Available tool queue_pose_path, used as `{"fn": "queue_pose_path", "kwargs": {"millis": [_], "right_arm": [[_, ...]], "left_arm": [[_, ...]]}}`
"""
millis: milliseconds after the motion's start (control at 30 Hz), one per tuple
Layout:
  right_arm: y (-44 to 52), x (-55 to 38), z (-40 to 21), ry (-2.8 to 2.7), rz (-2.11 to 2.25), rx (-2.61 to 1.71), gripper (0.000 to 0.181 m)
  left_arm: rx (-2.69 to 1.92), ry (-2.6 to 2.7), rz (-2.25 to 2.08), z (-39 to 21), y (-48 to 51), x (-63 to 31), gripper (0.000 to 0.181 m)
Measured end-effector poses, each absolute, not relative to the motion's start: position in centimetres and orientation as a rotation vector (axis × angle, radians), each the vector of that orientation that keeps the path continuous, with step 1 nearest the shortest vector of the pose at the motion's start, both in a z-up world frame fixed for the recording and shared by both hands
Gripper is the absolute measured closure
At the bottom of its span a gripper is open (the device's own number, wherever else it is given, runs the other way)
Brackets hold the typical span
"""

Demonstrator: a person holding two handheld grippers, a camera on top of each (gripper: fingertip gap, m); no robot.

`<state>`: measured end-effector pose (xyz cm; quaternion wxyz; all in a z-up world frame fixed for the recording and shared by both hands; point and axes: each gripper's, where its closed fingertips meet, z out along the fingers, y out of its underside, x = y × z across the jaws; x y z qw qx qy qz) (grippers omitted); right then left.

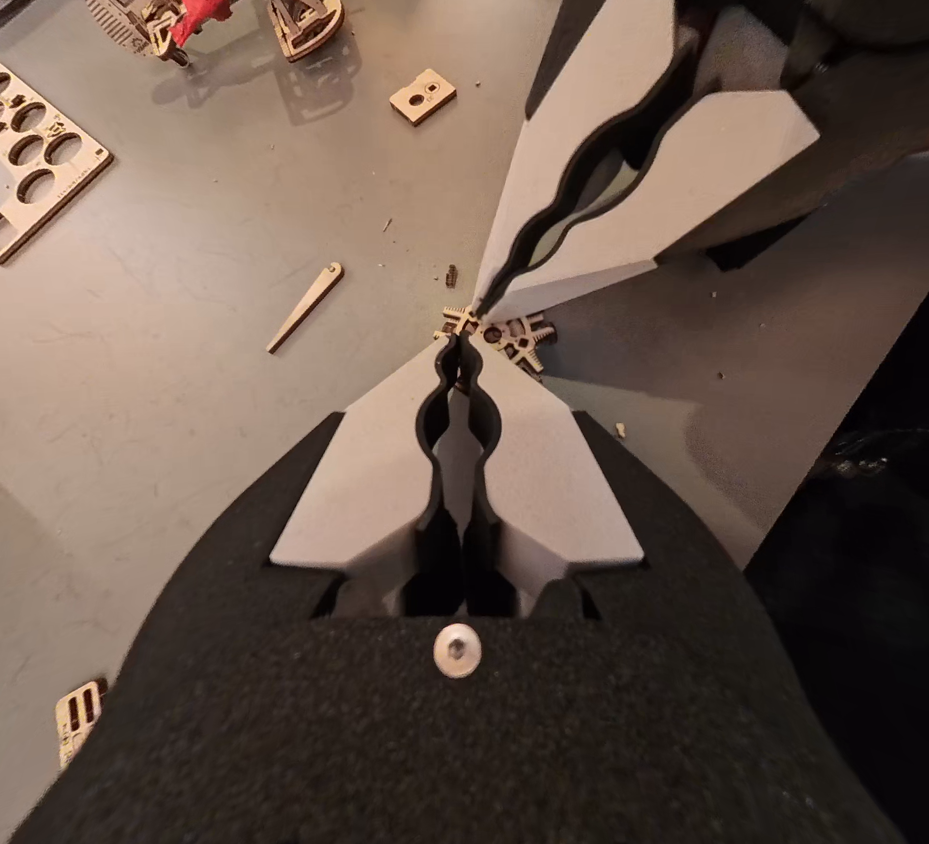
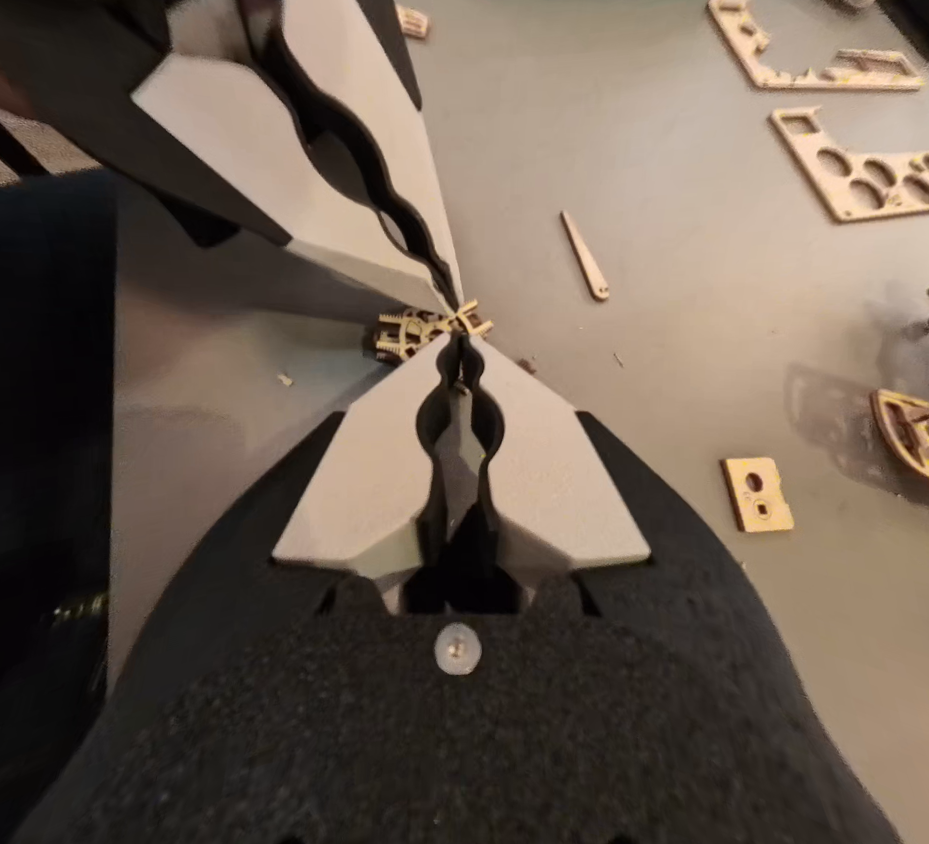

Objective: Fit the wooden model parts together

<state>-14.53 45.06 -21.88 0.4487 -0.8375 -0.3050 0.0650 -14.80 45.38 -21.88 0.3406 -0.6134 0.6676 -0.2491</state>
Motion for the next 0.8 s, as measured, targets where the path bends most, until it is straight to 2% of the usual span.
{"fn": "queue_pose_path", "kwargs": {"millis": [200, 333, 500, 633, 800], "right_arm": [[45.8, -13.7, -19.4, -0.662, 0.119, -2.006, 0.181], [45.2, -15.0, -21.7, -0.805, 0.057, -2.041, 0.181], [45.1, -15.2, -21.9, -0.845, 0.050, -2.054, 0.181], [45.1, -15.2, -21.9, -0.828, 0.066, -2.055, 0.181], [45.1, -15.1, -21.9, -0.828, 0.054, -2.051, 0.181]], "left_arm": [[-1.595, 1.726, -0.665, -21.9, 45.4, -14.8, 0.181], [-1.598, 1.721, -0.674, -21.9, 45.4, -14.8, 0.181], [-1.616, 1.698, -0.706, -21.6, 45.4, -14.9, 0.181], [-1.606, 1.616, -0.748, -19.2, 46.5, -15.3, 0.181], [-1.631, 1.723, -0.703, -21.9, 45.4, -15.6, 0.181]]}}
